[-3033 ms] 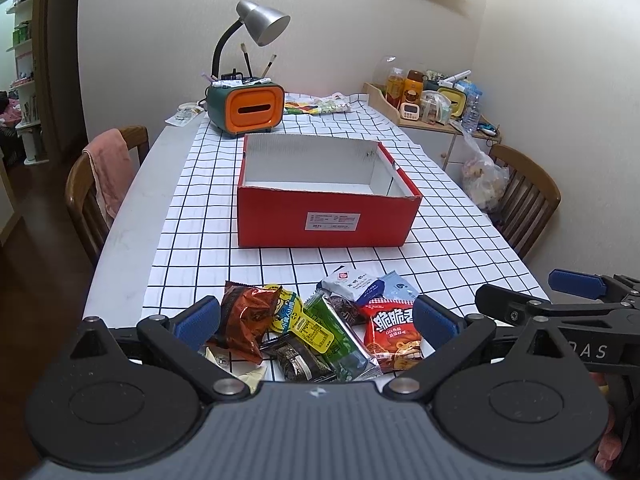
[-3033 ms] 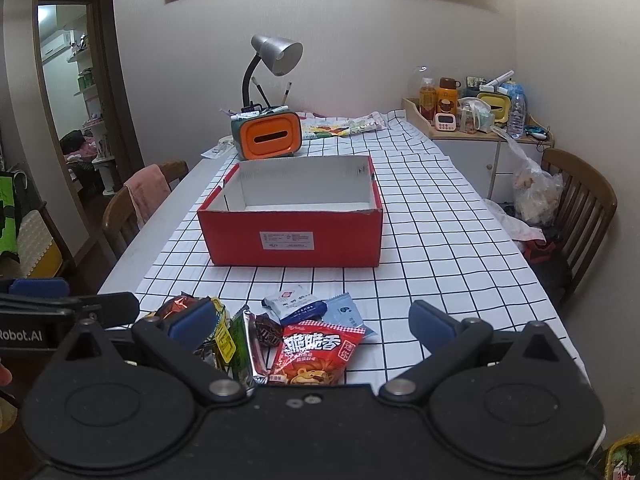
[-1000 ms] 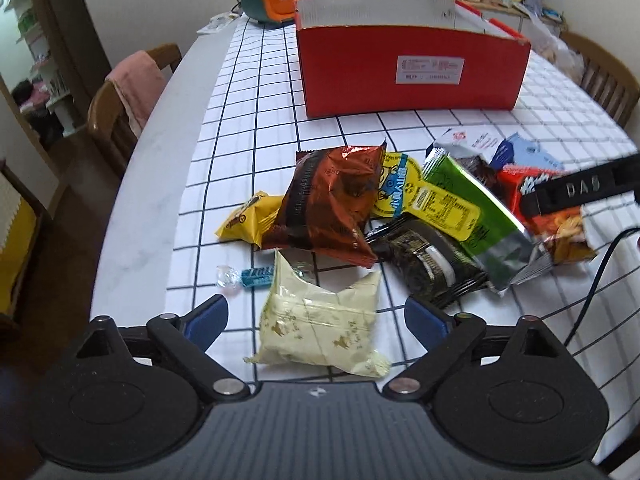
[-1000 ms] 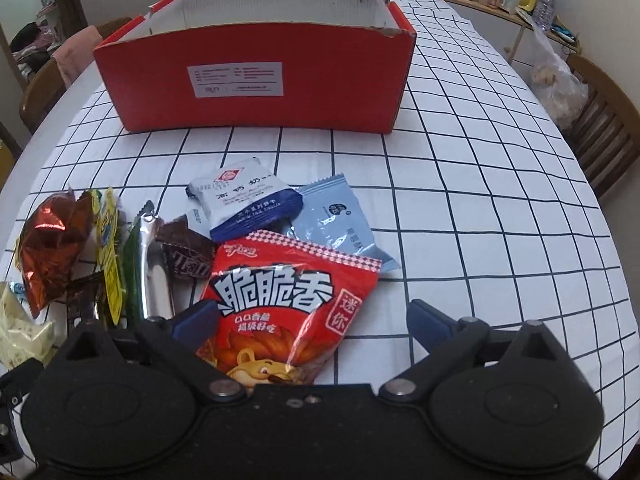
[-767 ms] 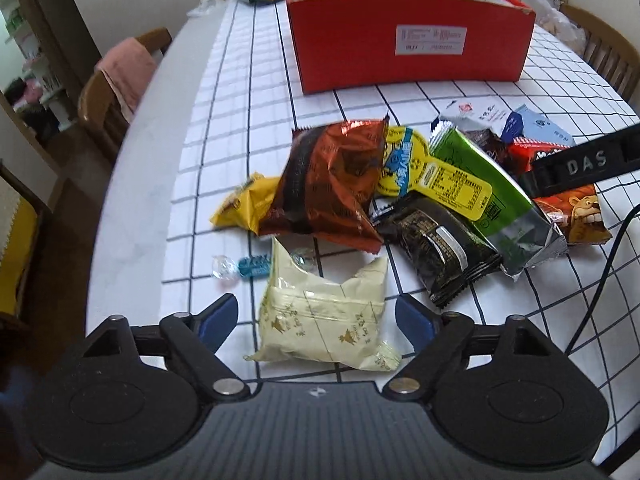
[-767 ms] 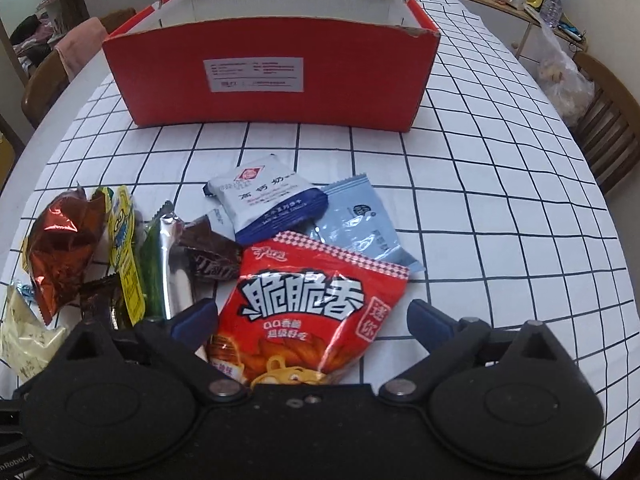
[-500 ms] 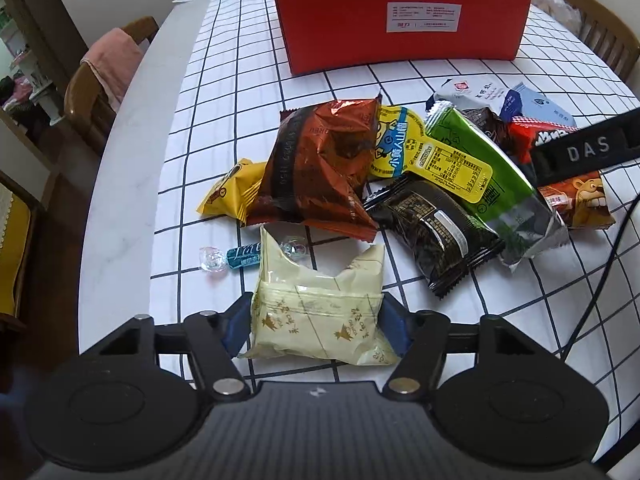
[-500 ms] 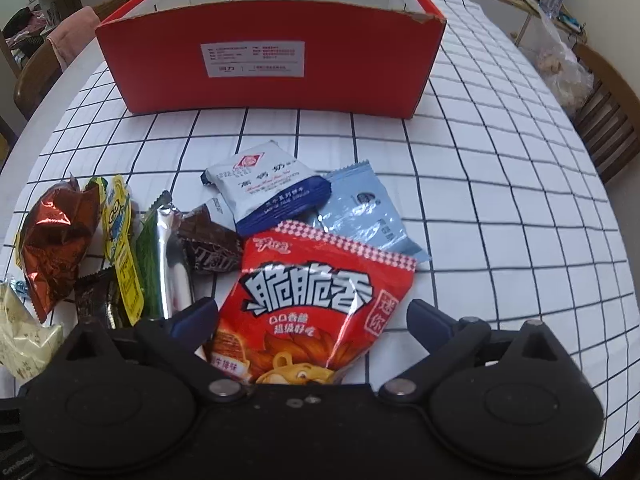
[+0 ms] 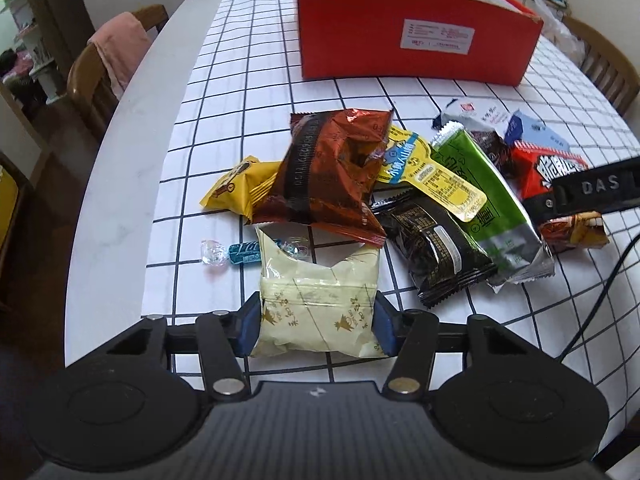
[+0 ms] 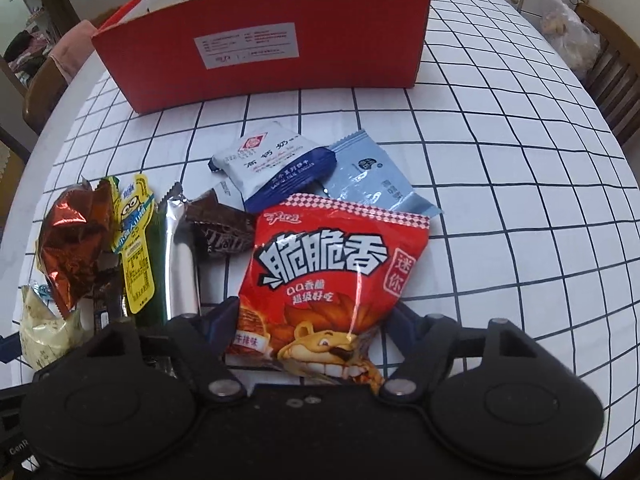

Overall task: Organize snacks
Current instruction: 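Carry both packets into the red box and open both tools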

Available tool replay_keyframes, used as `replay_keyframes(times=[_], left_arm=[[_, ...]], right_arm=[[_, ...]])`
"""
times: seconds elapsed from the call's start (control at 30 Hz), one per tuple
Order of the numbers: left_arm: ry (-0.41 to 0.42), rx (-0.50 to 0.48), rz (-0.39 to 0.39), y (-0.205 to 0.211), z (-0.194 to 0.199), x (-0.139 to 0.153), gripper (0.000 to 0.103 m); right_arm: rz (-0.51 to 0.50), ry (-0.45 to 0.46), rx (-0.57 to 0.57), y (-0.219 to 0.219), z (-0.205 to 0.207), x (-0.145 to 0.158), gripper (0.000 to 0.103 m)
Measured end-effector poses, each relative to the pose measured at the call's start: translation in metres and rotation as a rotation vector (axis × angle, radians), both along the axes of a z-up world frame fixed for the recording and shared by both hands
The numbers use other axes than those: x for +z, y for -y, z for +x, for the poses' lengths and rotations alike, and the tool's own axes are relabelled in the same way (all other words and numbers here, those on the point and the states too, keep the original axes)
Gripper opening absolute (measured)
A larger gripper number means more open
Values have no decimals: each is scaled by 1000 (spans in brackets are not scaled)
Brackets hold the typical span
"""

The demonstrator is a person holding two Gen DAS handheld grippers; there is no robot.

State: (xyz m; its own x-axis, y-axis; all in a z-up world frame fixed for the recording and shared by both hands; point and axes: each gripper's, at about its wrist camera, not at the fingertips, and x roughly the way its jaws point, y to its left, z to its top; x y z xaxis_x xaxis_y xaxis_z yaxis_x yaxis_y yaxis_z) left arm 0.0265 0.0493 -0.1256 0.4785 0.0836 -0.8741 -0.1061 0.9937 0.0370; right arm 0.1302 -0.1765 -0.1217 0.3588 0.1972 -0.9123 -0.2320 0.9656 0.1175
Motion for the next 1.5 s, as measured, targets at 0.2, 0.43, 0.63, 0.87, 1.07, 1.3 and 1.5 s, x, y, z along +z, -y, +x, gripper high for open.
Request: replay_keyframes(times=[0.2, 0.43, 0.63, 0.87, 1.07, 1.3, 1.5], left_arm=[[18, 31, -38, -6, -5, 4, 54], [56, 45, -71, -10, -13, 16, 54], [134, 23, -73, -8, -11, 46, 54], [234, -24, -64, 0, 18, 93, 54], [278, -61, -52, 7, 60, 122, 54], [286, -73, -38, 12, 120, 140, 54], [258, -69, -20, 15, 171, 141, 54]], right_arm=[[31, 18, -15, 14, -6, 9, 73], [50, 90, -39, 33, -14, 30, 73], [52, 209, -11, 35, -16, 54, 73], [84, 296, 68, 29, 2, 91, 73], [80, 373, 122, 21, 39, 121, 73], [27, 421, 189, 8, 85, 126, 73], [-76, 462, 256, -6, 122, 115, 73]])
